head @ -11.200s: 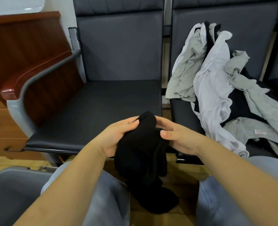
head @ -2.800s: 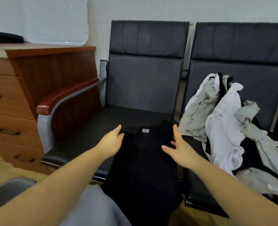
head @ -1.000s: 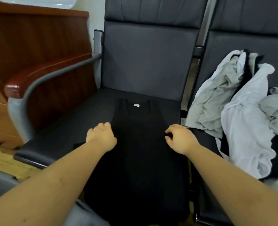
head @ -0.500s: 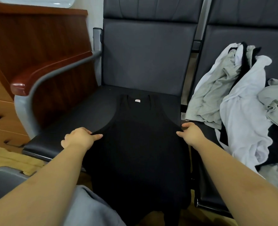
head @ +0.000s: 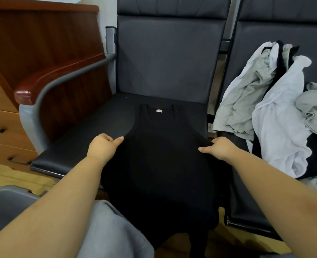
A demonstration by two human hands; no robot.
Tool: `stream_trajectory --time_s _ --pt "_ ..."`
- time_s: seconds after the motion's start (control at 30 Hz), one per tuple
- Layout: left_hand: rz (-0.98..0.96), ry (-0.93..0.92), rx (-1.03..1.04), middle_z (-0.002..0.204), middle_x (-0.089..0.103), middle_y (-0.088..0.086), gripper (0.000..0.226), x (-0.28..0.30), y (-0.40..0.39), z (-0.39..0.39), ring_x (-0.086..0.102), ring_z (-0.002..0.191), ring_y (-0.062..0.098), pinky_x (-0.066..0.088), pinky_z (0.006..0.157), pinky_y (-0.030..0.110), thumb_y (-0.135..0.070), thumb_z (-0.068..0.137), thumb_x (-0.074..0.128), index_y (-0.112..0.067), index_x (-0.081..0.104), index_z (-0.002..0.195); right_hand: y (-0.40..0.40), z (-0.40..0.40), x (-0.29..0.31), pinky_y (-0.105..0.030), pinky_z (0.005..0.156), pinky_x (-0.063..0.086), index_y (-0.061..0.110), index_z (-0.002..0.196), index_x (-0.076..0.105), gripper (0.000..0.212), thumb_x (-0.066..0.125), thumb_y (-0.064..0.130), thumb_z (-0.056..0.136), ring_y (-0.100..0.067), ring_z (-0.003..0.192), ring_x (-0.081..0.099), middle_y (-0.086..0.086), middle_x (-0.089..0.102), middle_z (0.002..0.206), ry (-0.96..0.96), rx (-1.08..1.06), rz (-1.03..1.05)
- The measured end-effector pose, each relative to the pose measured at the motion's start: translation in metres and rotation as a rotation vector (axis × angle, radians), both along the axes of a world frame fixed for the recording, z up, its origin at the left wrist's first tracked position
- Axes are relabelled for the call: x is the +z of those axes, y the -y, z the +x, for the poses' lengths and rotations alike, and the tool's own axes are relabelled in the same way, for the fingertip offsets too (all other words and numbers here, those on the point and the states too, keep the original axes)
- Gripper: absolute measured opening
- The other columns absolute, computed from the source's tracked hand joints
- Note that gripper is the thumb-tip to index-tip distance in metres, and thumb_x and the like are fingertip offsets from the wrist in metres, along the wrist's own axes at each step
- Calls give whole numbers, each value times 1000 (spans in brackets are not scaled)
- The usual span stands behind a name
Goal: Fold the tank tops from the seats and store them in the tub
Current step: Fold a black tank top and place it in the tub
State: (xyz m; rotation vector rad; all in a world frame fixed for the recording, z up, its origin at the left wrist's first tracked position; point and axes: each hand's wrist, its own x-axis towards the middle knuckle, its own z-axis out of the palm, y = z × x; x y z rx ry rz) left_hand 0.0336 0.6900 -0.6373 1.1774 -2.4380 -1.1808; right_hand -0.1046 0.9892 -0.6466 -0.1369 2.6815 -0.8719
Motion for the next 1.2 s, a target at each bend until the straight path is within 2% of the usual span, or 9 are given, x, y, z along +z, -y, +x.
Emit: stream_trajectory --time_s 0.17,0.3,0.47,0.63,0.73,0.87,1.0,1.1,1.2 --pt "-31 209 -147 90 60 8 41 10 -18 5 56 85 23 42 75 34 -46 89 63 -6 60 95 -11 51 -7 -34 104 43 6 135 52 78 71 53 77 -22 120 55 -6 57 134 136 148 -101" --pt "-73 264 -109 93 62 9 48 13 -18 14 57 82 26 41 66 34 -49 86 64 -4 62 103 -40 92 -3 -27 70 40 12 80 56 51 62 63 80 -14 74 54 -3 56 82 191 170 -172" --pt "-105 225 -58 80 58 9 44 13 -19 26 54 72 24 39 62 33 -47 90 60 -3 62 91 -48 98 21 -27 62 37 7 72 56 48 57 52 89 -16 70 53 -3 56 72 13 5 -346" --pt "-83 113 -71 108 63 10 39 15 -29 22 57 105 30 45 89 38 -46 92 58 -10 64 103 -44 80 23 -30 93 36 12 104 61 32 59 41 92 -15 101 54 -2 70 100 150 -229 -596" --pt "51 105 -90 118 62 9 40 17 -48 10 56 111 29 41 87 34 -41 92 60 -10 65 116 -41 70 12 -40 111 29 14 121 62 40 63 39 90 -22 126 47 -1 70 111 316 -245 -649" --pt "172 86 -152 126 61 10 43 20 -78 -9 56 110 27 38 83 32 -34 92 62 -8 60 127 -36 66 3 -28 96 34 16 128 61 45 71 28 85 -20 128 46 -3 60 130 226 -179 -594" --pt "287 48 -300 109 64 7 37 19 -114 -23 52 77 11 39 78 29 -30 94 61 -8 60 123 -41 61 -2 -28 98 38 17 127 62 46 73 29 83 -19 126 48 -2 58 131 264 -155 -619" --pt "362 26 -437 90 67 9 18 20 -150 -31 56 70 12 45 64 20 -25 94 60 -8 66 94 -43 59 -3 -40 110 36 17 124 64 47 72 36 83 -19 128 48 0 63 126 311 -154 -645" --pt "472 27 -614 78 70 -1 12 20 -183 -30 65 72 11 51 66 16 -18 94 60 -12 69 96 -46 60 -4 -46 108 40 16 121 65 49 71 45 82 -21 121 54 -1 65 121 350 -160 -663"
